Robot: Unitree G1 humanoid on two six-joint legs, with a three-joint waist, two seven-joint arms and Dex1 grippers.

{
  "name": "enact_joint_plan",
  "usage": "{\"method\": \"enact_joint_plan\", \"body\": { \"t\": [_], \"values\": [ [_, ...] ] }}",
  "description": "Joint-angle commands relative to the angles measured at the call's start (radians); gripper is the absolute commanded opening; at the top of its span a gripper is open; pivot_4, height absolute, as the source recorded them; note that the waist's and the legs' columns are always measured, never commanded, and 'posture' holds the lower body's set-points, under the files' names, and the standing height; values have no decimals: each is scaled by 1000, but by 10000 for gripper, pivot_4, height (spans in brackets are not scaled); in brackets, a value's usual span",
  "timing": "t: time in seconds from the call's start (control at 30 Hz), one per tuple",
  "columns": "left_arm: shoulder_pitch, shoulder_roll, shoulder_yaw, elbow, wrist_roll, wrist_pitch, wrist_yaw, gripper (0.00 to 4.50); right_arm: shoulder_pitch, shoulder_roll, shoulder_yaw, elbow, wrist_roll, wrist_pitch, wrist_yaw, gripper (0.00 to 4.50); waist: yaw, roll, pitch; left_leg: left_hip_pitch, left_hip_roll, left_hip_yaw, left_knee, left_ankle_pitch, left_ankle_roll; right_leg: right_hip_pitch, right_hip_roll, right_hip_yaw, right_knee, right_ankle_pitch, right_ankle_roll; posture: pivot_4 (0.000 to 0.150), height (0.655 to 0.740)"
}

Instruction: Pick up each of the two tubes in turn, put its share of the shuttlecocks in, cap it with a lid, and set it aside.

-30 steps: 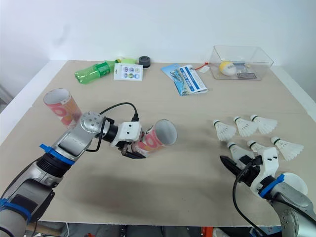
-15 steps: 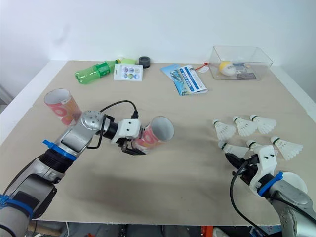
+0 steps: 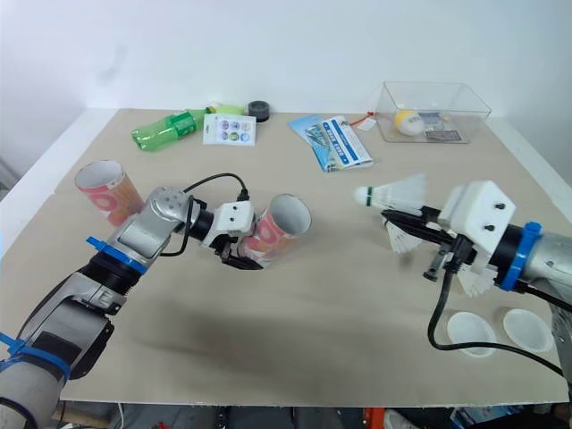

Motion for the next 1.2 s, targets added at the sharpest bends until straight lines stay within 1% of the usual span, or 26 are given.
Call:
{"method": "enact_joint_plan", "body": {
  "t": [0.03, 0.1, 0.2, 0.3, 0.57, 0.67, 0.7, 0.73, 0.77, 0.8, 0.9, 0.97, 1.1, 1.2],
  "values": [
    [-12, 7, 31, -66, -19, 54, -9, 36501, -183, -24, 166, 12, -93, -110, 62, 498, -2, 4, 4, -1, 0, 0, 0, 0, 0, -1, 0, 0, 0, 1, 1, 1500, 7400],
    [-11, 14, 32, -84, -15, 73, -9, 36501, -281, -15, 248, 56, -141, -161, 103, 498, 3, 3, 5, -2, 0, -1, -1, 0, 0, -1, 0, -1, 0, 1, 3, 1500, 7400],
    [-9, 23, 31, -98, -5, 84, -1, 36501, -395, 0, 338, 129, -204, -246, 156, 498, 6, 6, 7, -4, 0, -1, 0, 0, 0, -3, 0, -1, 1, 0, 4, 1500, 7400],
    [0, 28, 32, -118, -6, 98, 6, 36501, -457, 7, 397, 206, -264, -341, 200, 498, 7, 6, 7, -5, 0, -2, 0, 0, 0, -4, 0, -2, 1, -1, 4, 1500, 7400],
    [10, 31, 34, -156, -9, 122, 23, 36501, -571, 72, 492, 324, -353, -503, 245, 498, 6, 7, 7, -4, 0, -2, 1, -1, 0, -4, 0, -2, 5, -2, 4, 1500, 7400],
    [10, 31, 33, -160, -7, 126, 30, 36501, -619, 102, 513, 366, -359, -531, 262, 9671, 5, 7, 8, -3, 0, -2, 1, -1, 0, -4, 0, -1, 6, -1, 3, 1500, 7400],
    [10, 32, 33, -161, -6, 127, 32, 36501, -633, 110, 514, 376, -355, -540, 266, 14174, 6, 7, 8, -3, 0, -2, 2, -1, 1, -4, 0, -2, 7, -1, 3, 1500, 7400],
    [11, 33, 33, -162, -5, 128, 34, 36501, -642, 114, 513, 381, -348, -542, 271, 21058, 6, 7, 8, -3, 0, -2, 2, -1, 1, -4, 0, -2, 7, -1, 3, 1500, 7400],
    [12, 34, 33, -163, -5, 131, 34, 36501, -649, 116, 512, 384, -342, -546, 277, 23871, 6, 7, 8, -3, 0, -2, 2, 0, 1, -4, 0, -2, 7, -1, 3, 1500, 7400],
    [13, 35, 33, -164, -5, 132, 34, 36501, -654, 117, 510, 386, -338, -550, 281, 30598, 6, 7, 8, -3, 0, -2, 2, 0, 0, -4, 0, -1, 7, -1, 3, 1500, 7400],
    [16, 41, 35, -167, -6, 139, 32, 36501, -645, 113, 483, 373, -290, -539, 293, 44775, 6, 7, 8, -3, 0, -2, 2, 0, 0, -3, 0, -2, 7, -1, 3, 1500, 7400],
    [19, 45, 36, -167, -6, 141, 31, 36501, -625, 115, 456, 357, -249, -508, 280, 44775, 6, 7, 8, -3, 0, -2, 1, -1, 1, -4, 0, -2, 7, -1, 2, 1500, 7400],
    [20, 48, 39, -143, -4, 133, 37, 36501, -539, 91, 337, 316, -115, -351, 235, 44775, 7, 7, 8, -3, 0, -2, 1, -1, 1, -3, 0, -2, 7, 0, -1, 1500, 7400],
    [25, 44, 33, -136, -2, 127, 41, 36501, -487, 79, 238, 294, -45, -242, 182, 44775, 7, 7, 8, -3, 0, -3, 2, -1, 1, -3, 0, -2, 7, 1, -1, 1500, 7400]
  ]
}}
